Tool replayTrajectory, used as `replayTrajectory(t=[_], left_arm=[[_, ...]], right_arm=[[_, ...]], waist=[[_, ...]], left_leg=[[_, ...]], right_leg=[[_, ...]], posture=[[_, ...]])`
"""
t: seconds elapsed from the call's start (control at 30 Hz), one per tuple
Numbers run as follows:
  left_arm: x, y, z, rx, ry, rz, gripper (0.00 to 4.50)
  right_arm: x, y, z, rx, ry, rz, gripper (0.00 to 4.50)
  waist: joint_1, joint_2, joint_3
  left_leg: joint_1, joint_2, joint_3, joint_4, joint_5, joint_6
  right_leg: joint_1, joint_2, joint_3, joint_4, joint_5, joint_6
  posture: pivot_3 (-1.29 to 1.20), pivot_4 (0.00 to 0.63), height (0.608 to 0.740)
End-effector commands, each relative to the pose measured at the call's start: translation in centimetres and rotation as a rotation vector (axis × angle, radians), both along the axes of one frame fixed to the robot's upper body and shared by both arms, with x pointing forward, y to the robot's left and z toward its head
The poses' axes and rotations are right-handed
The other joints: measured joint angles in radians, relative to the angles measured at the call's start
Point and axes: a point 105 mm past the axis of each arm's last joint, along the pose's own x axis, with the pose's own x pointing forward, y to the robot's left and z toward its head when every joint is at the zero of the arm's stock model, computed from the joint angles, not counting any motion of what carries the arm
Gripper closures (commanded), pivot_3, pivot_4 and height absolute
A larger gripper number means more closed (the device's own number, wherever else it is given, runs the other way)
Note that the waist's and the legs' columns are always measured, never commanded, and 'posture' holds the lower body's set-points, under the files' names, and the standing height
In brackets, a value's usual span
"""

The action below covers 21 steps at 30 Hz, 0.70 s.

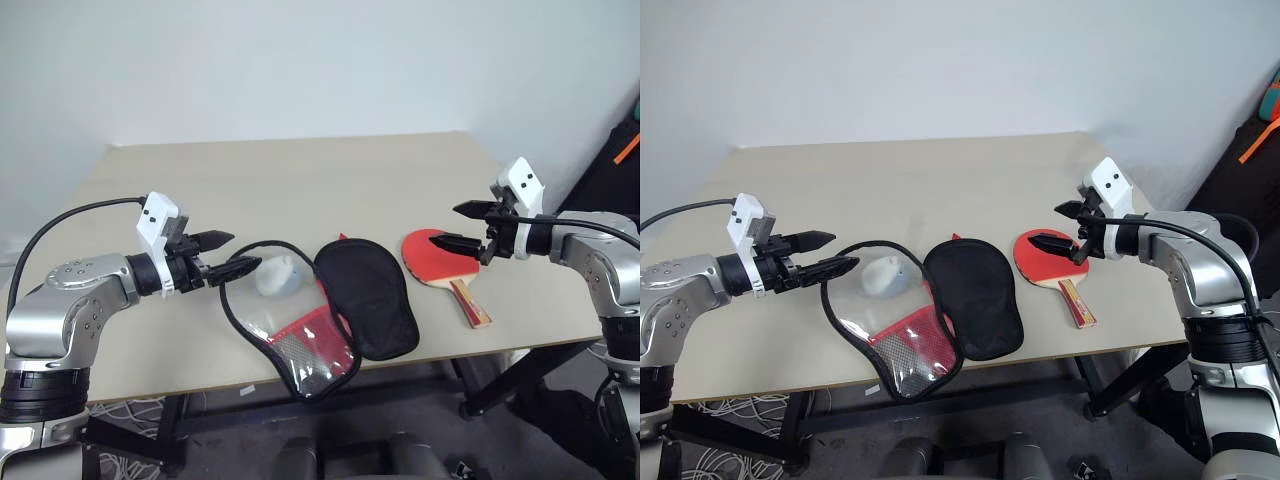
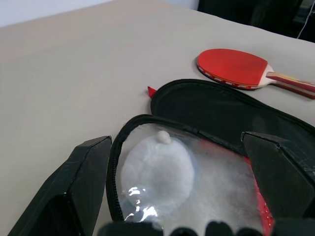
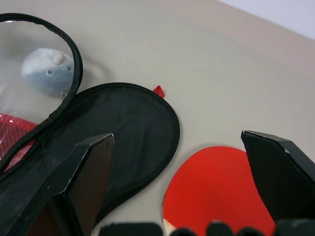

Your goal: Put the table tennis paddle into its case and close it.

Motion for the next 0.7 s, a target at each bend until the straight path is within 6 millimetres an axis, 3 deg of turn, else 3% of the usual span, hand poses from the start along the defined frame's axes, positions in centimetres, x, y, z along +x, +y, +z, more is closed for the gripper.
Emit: replayTrajectory(t=[0.03, 0.47, 0.7], left_arm=[[-0.1, -0.1, 1.0, 0.007, -0.051, -0.013, 0.02], [-0.6, -0.1, 0.8, 0.014, -0.041, -0.024, 0.02], [-0.7, -0.3, 0.8, 0.017, -0.023, -0.049, 0.02]], right_arm=[[-0.3, -0.4, 1.8, -0.003, -0.056, 0.000, 0.00], [-1.4, -0.5, 1.1, -0.022, -0.004, -0.016, 0.00], [-2.1, -2.4, -2.4, -0.107, 0.121, -0.126, 0.00]], waist=[[0.000, 0.000, 0.000], [0.000, 0.000, 0.000], [0.000, -0.001, 0.000]], left_leg=[[0.000, 0.000, 0.000, 0.000, 0.000, 0.000], [0.000, 0.000, 0.000, 0.000, 0.000, 0.000], [0.000, 0.000, 0.000, 0.001, 0.000, 0.000]], right_leg=[[0.000, 0.000, 0.000, 0.000, 0.000, 0.000], [0.000, 0.000, 0.000, 0.000, 0.000, 0.000], [0.000, 0.000, 0.000, 0.000, -0.001, -0.001]], posture=[[0.00, 0.000, 0.740], [0.00, 0.000, 0.740], [0.00, 0.000, 0.740]])
